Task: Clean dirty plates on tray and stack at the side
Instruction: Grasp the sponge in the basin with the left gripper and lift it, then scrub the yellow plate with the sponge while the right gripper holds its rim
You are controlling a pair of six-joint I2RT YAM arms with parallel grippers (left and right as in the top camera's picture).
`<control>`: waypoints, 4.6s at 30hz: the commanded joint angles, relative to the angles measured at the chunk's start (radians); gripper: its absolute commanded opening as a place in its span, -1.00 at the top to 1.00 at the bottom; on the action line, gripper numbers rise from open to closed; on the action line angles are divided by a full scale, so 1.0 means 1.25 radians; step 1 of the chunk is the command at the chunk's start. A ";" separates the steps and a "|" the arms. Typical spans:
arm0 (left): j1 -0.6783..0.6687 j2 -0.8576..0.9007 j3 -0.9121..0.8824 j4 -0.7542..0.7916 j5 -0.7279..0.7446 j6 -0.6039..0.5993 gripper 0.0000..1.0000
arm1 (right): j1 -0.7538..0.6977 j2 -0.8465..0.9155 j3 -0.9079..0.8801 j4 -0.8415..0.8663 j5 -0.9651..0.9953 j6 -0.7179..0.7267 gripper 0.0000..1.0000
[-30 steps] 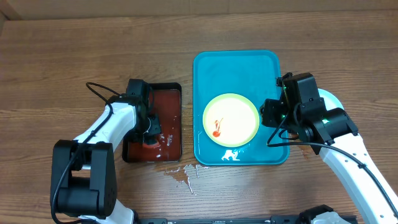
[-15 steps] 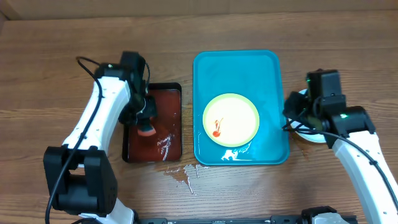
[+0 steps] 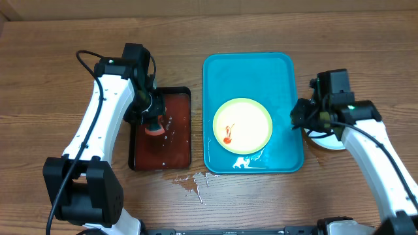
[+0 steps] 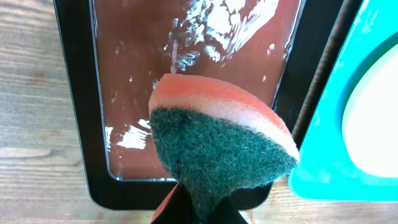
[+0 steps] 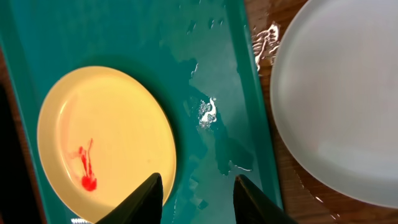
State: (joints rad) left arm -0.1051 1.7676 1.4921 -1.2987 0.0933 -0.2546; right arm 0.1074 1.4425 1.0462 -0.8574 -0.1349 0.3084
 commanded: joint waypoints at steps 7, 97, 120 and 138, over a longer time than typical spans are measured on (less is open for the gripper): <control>-0.006 -0.094 0.019 -0.027 -0.006 -0.005 0.92 | 0.028 0.132 -0.007 0.064 -0.079 -0.080 0.20; -0.389 0.360 0.078 0.409 0.237 -0.257 0.92 | 0.144 0.293 -0.009 0.137 0.030 0.086 0.92; -0.369 0.389 0.177 0.182 -0.123 -0.295 0.92 | 0.144 0.293 -0.009 0.132 0.030 0.086 0.92; -0.398 0.428 0.197 0.344 0.284 -0.232 0.92 | 0.144 0.293 -0.009 0.131 0.030 0.086 0.92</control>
State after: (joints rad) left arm -0.5644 2.2490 1.7229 -0.8703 0.2398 -0.5697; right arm 0.2840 1.8000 1.0428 -0.6827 -0.1326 0.4080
